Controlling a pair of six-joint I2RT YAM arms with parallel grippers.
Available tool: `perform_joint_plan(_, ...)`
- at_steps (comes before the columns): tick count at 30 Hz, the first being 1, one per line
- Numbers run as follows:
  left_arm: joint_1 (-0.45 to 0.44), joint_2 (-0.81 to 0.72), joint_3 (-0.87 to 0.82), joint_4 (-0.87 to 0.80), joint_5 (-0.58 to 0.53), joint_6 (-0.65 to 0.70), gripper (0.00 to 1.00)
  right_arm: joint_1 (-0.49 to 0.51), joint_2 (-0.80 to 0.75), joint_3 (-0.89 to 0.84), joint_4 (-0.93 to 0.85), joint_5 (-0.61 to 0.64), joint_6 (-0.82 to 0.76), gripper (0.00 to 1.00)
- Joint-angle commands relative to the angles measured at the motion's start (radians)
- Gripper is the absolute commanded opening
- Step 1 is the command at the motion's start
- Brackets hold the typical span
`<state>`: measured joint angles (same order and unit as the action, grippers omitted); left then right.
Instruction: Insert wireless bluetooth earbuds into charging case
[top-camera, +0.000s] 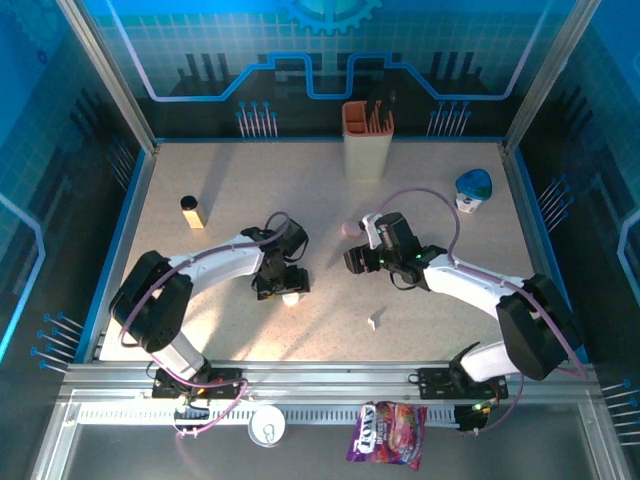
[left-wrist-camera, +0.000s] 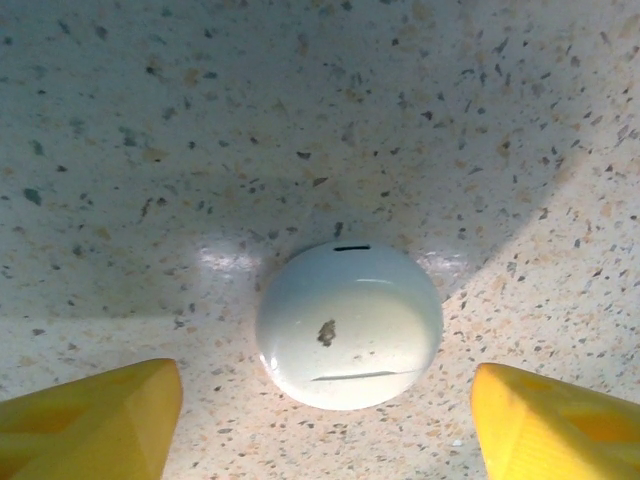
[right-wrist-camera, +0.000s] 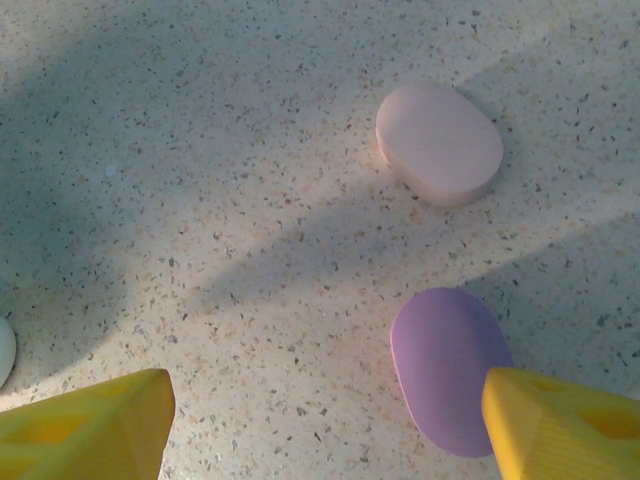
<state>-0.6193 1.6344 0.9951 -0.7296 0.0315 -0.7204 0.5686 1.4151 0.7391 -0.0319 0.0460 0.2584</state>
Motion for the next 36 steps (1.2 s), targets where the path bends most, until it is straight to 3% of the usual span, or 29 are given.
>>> perform_joint_plan(1,-0.013,0.037,0.033,-0.019,0.031,-0.033,0.78,-0.015,-0.032,-0.026,0.036,-0.019,0.013,0.81)
perform_joint_plan(9,-0.017,0.111,0.067,-0.035,0.023,-0.045,0.71,-0.030,-0.075,-0.068,0.049,-0.024,0.022,0.80)
perform_joint_plan(13,-0.020,0.128,0.070,-0.027,0.025,-0.057,0.62,-0.036,-0.087,-0.081,0.054,-0.028,0.028,0.80)
perform_joint_plan(26,-0.020,0.037,0.032,0.076,0.062,-0.139,0.44,-0.044,-0.185,-0.144,0.150,-0.064,0.057,0.80)
perform_joint_plan(36,0.049,-0.113,-0.071,0.419,0.215,-0.461,0.43,-0.004,-0.273,-0.306,0.537,-0.126,0.171,0.80)
